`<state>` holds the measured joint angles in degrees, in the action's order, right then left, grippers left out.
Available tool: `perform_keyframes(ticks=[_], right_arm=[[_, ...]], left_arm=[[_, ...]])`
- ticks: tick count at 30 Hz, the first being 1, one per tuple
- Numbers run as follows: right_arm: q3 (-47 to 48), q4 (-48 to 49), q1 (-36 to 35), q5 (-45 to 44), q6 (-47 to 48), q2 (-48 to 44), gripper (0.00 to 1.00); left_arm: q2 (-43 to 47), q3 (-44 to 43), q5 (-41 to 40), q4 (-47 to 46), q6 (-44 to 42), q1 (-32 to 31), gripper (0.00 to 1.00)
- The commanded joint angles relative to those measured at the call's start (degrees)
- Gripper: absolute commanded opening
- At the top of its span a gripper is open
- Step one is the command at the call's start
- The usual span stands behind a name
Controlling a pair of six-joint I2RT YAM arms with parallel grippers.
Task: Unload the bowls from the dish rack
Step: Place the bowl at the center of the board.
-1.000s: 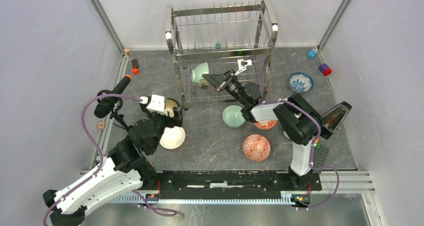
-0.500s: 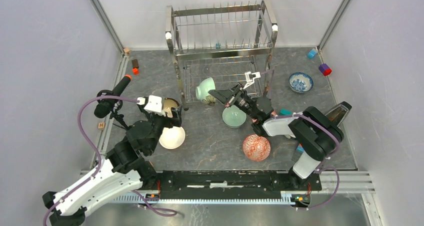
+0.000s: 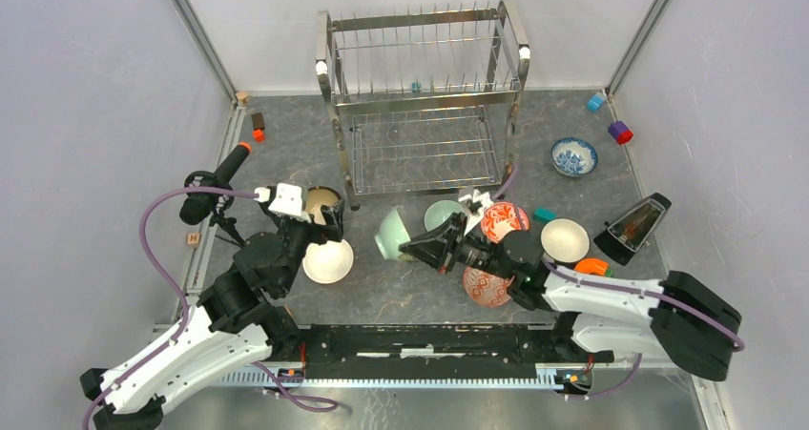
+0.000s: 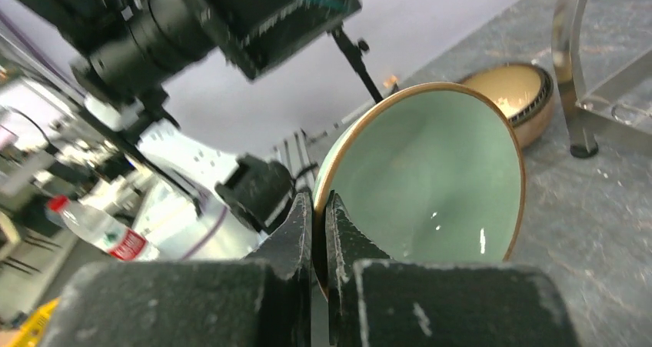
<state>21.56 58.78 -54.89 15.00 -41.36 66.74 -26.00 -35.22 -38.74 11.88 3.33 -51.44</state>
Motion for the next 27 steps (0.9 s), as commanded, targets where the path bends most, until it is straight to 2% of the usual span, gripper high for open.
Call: perform_keyframes(ticks=[1, 6, 10, 14, 19, 27], right_arm=[[1.2, -16.8, -7.0, -9.6, 16.5, -8.1, 0.00], [3.8, -31.9, -17.3, -23.1, 25.8, -12.5, 0.00], [7.6, -42.3, -25.4, -35.1, 32.2, -12.2, 0.00], [9.3, -47.9, -31.8, -46.0, 35.7, -10.4, 0.00], [9.6, -50.3, -34.1, -52.5, 37.5, -5.6, 0.00], [14.7, -49.1, -37.5, -53.1, 41.0, 5.0, 0.00]], left_arm=[[0.0, -0.6, 1.0, -1.6, -1.6, 0.2, 0.93], [-0.7, -0.8, 2.2, -1.2, -1.1, 0.2, 0.93], [-0.3, -1.1, 2.2, -0.9, -1.2, 0.2, 0.93], [0.3, -1.0, 1.9, -0.9, -1.3, 0.2, 0.93], [-0.1, -1.0, 2.2, -1.0, -1.2, 0.2, 0.93], [-0.2, -1.0, 2.8, -0.9, -1.2, 0.2, 0.93]])
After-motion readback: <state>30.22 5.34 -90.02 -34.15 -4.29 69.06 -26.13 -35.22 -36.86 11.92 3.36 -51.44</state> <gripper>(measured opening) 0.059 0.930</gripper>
